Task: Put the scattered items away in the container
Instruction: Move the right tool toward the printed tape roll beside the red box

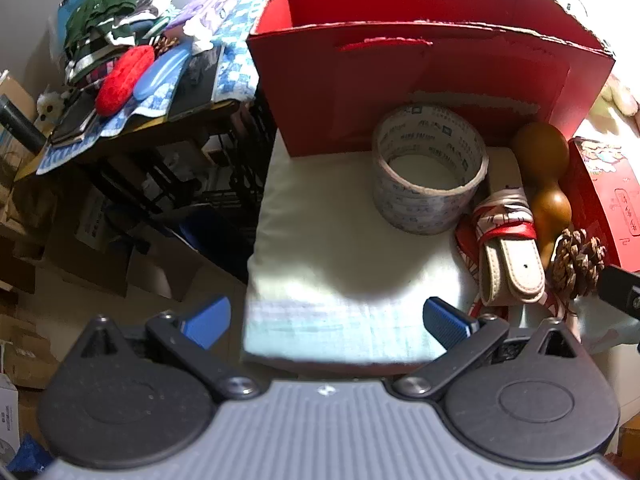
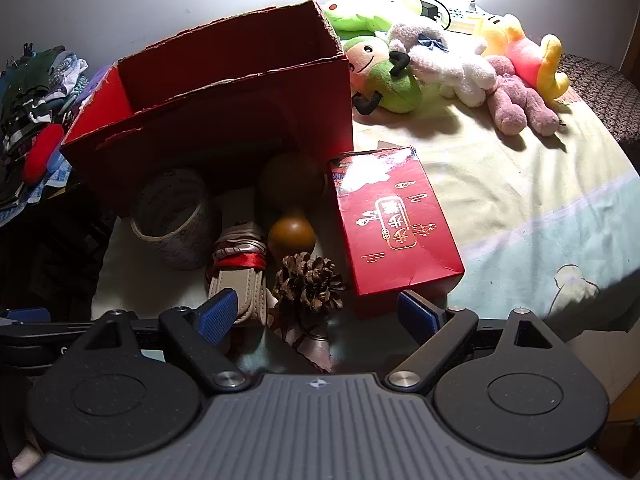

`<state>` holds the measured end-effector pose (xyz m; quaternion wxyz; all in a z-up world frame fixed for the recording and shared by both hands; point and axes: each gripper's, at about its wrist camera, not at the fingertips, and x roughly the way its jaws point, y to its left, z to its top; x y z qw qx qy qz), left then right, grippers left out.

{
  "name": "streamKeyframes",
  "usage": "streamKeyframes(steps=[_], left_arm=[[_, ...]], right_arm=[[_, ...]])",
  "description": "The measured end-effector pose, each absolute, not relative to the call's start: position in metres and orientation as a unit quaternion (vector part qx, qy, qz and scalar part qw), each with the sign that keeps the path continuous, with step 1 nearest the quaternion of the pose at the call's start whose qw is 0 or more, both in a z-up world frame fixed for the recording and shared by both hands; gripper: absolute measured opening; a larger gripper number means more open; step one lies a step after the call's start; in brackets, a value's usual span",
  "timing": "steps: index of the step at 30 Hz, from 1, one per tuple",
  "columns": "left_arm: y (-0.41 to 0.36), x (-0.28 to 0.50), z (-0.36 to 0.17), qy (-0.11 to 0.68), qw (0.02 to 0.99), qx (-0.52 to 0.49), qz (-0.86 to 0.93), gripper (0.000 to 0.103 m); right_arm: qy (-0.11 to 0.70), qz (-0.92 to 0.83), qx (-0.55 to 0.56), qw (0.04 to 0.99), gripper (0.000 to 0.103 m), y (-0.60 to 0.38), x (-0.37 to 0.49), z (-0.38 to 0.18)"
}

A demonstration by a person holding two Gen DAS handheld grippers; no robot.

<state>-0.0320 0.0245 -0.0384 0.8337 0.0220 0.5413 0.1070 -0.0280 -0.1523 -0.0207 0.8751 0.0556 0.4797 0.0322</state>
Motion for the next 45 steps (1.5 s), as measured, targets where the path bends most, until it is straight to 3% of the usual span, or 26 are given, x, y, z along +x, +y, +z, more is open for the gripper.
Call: streamKeyframes(steps=[19, 28, 31, 36, 37, 39, 41, 45], left_arm=[[0.026, -0.055, -0.038, 0.548, 0.835, -0.003, 0.050, 0.102], [0.058, -0.020, -0.011, 0.469, 0.881, -0.030, 0.052, 0.100], [0.065, 0.001, -0.014, 0.480, 0.875, -0.045, 0.047, 0.087], [0.059, 0.030, -0.035, 0.513, 0.855, -0.060, 0.041, 0.077], [0.058, 0.034, -0.038, 0.517, 0.853, -0.066, 0.041, 0.080], [0.058, 0.042, -0.041, 0.519, 0.850, -0.075, 0.044, 0.078], [0.058, 0.048, -0.043, 0.524, 0.847, -0.077, 0.051, 0.066], [0.054, 0.057, -0.048, 0.541, 0.837, -0.080, 0.039, 0.061]], right_arm=[[0.463, 0.039, 0.065, 0.883, 0.089, -0.158, -0.028, -0.014], [0.426, 0.108, 0.105, 0.892, 0.081, -0.161, -0.011, 0.006], [0.412, 0.135, 0.112, 0.894, 0.075, -0.155, 0.000, 0.010], [0.411, 0.166, 0.099, 0.891, 0.055, -0.141, 0.018, 0.000], [0.415, 0.171, 0.102, 0.888, 0.052, -0.140, 0.021, -0.003], [0.422, 0.179, 0.110, 0.882, 0.048, -0.139, 0.028, -0.009], [0.425, 0.185, 0.111, 0.879, 0.046, -0.135, 0.034, -0.013], [0.431, 0.198, 0.101, 0.875, 0.042, -0.127, 0.045, -0.017]])
